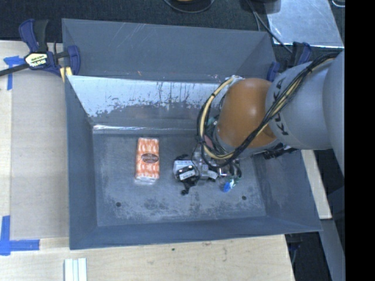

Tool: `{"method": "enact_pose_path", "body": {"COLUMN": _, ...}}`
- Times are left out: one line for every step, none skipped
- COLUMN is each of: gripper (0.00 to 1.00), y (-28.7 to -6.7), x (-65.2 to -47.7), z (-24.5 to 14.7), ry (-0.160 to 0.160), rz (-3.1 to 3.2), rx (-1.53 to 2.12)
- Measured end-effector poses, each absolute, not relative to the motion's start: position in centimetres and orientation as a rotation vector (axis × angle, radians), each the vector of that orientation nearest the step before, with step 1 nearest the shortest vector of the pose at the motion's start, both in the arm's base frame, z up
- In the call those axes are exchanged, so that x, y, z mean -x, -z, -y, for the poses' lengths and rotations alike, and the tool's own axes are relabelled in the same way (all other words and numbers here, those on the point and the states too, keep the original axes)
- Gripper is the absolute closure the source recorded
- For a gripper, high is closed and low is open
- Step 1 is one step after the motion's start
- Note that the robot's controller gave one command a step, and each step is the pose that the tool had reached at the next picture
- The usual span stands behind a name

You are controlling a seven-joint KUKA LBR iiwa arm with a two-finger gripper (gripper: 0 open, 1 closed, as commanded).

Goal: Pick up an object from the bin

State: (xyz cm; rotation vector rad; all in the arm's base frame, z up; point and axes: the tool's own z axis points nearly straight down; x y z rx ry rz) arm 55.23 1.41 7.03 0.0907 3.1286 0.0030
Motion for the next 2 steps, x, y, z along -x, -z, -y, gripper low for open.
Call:
{"method": "enact_pose_path", "body": {"gripper": 1.0, "y": -7.0, "x": -57.9, "z": -2.5, "ry": -0.001, "rz": -3.124, "rx": -0.122}}
{"method": "enact_pose_path", "body": {"gripper": 1.0, "y": -7.0, "x": -55.3, "z": -0.8, "ry": -0.003, "rz": -3.127, "rx": -0.076}}
